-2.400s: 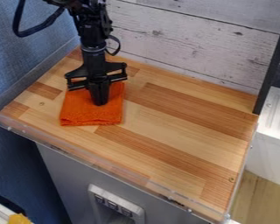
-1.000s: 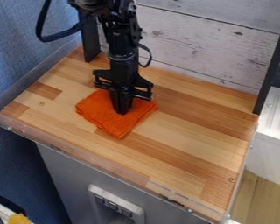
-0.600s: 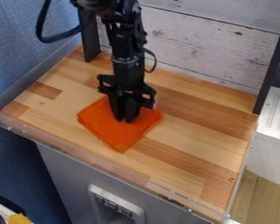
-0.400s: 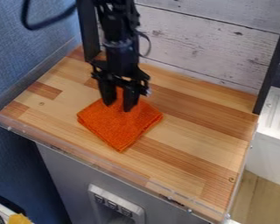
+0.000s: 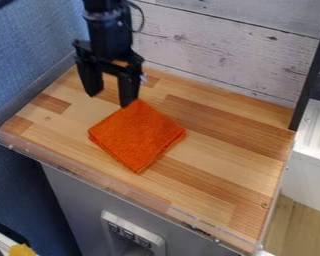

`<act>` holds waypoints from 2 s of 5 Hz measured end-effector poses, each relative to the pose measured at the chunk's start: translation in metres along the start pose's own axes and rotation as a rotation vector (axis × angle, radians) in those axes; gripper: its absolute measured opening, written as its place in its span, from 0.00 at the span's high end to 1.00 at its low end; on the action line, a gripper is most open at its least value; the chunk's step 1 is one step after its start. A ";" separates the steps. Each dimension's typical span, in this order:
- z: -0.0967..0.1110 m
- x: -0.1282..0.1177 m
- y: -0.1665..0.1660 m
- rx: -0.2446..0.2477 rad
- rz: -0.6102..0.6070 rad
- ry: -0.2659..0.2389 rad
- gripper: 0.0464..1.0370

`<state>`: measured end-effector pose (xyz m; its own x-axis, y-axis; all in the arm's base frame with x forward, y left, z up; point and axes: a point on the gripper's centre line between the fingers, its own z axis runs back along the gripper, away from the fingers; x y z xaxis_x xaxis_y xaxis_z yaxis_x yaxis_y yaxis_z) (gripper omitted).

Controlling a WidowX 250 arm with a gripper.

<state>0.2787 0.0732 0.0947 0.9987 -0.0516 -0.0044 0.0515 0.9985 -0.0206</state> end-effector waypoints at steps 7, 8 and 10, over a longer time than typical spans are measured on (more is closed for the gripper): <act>0.045 0.000 0.056 0.041 0.038 -0.020 0.04; 0.045 -0.004 0.060 0.033 0.047 -0.006 0.04; 0.043 -0.005 0.058 0.012 0.067 0.008 0.04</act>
<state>0.2771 0.1324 0.1365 0.9998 0.0157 -0.0133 -0.0158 0.9998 -0.0078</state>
